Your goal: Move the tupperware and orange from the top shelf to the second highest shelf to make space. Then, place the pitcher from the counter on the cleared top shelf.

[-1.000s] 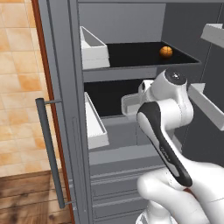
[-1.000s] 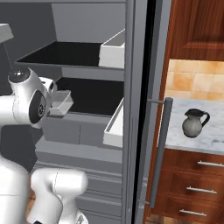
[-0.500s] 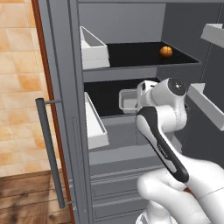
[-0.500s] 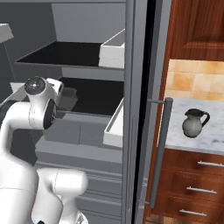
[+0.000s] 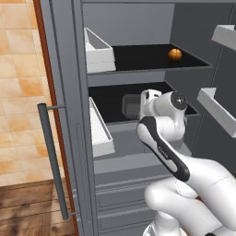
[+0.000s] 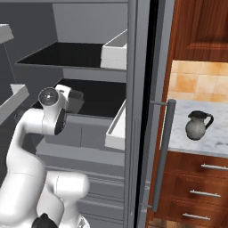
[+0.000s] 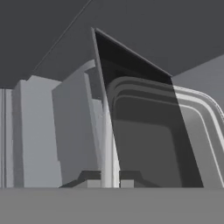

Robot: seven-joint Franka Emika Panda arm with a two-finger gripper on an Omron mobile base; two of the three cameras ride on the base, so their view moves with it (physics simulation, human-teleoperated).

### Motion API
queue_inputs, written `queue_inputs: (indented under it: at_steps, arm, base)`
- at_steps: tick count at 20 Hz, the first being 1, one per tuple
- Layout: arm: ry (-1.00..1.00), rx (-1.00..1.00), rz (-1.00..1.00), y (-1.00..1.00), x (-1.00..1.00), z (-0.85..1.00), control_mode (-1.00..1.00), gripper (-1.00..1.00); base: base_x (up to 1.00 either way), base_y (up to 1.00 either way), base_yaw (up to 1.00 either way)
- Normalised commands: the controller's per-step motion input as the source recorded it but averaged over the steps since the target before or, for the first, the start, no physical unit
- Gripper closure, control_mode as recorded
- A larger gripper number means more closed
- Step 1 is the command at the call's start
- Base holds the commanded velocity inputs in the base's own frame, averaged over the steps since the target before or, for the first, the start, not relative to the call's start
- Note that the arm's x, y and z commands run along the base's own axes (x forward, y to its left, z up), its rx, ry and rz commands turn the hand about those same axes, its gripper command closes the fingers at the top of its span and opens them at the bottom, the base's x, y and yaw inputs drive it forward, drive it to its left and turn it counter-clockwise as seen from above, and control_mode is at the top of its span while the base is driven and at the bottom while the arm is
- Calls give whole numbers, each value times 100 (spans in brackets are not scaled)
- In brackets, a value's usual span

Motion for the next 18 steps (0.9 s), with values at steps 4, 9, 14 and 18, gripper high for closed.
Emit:
queue_inputs:
  at_steps: [4, 9, 14, 18]
  arm:
    - [0, 0, 1, 0, 61, -16, -100, 100]
    - [0, 0, 0, 0, 62, -13, -100, 100]
    - [0, 0, 0, 0, 64, -7, -100, 100]
    - [0, 0, 0, 0, 65, -5, -100, 100]
  base:
    - [0, 0, 0]
    - [0, 0, 0]
    - [0, 0, 0]
    - [0, 0, 0]
